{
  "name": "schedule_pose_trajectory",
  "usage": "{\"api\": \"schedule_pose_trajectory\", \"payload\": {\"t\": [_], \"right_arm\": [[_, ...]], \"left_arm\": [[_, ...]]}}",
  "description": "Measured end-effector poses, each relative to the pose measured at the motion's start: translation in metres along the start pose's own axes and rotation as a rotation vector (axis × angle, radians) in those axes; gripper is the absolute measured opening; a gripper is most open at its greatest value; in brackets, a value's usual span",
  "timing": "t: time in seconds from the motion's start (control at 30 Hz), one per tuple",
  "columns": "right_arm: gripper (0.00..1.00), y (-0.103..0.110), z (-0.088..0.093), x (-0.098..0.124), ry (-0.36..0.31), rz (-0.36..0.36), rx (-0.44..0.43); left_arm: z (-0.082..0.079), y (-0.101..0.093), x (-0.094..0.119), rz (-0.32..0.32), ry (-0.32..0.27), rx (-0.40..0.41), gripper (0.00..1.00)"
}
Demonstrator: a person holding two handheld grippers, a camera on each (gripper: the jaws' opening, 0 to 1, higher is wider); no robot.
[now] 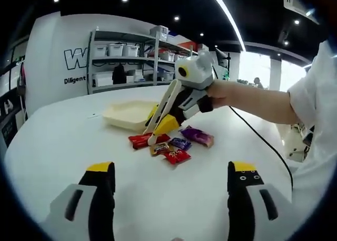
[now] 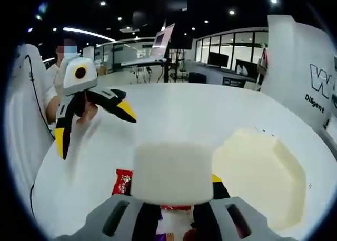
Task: Place the target food into the container with the food tongs after gripping and lifting it, then release it inside without dropping or visibly crushing the food.
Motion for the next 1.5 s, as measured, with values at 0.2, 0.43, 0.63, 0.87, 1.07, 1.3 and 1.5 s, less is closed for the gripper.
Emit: {"api": "schedule_pose_trajectory", "payload": {"t": [0.2,0.43,0.63,0.87,1.07,1.3,1.5], "right_arm": [[0.16,0.003,-0.001,0.001,0.01,-0.012,0.025],[0.15,0.004,-0.004,0.005,0.012,-0.012,0.029],[0.15,0.008,-0.006,0.01,0.017,-0.024,0.046],[0.15,0.012,-0.01,0.018,0.014,-0.029,0.056],[0.15,0.012,-0.021,0.028,-0.004,-0.023,0.072],[0.15,0.005,-0.031,0.039,-0.012,-0.005,0.085],[0.15,-0.009,-0.033,0.046,-0.004,0.01,0.088]], "left_arm": [[0.001,-0.001,-0.001,0.001,0.004,0.001,0.85],[0.002,-0.001,-0.001,0.002,0.006,0.0,0.85],[0.002,-0.001,-0.001,0.002,0.006,0.001,0.84],[0.002,-0.002,-0.001,0.004,0.004,-0.001,0.84],[0.002,-0.002,-0.001,0.003,0.002,0.0,0.84],[0.002,-0.002,-0.001,0.003,0.002,-0.001,0.84],[0.001,-0.003,-0.002,0.006,0.002,-0.001,0.84]]}}
Point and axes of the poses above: the point that each gripper's makers call its tool centre point, and the gripper's own axes: x roughly backward along the fingers, y roughly to its left, z roughly out of its underside, the point moved 4 cm from there along x, roughly backward along the fingers, and after that the axes turned 11 degrees about -x, right-handed, at the moved point
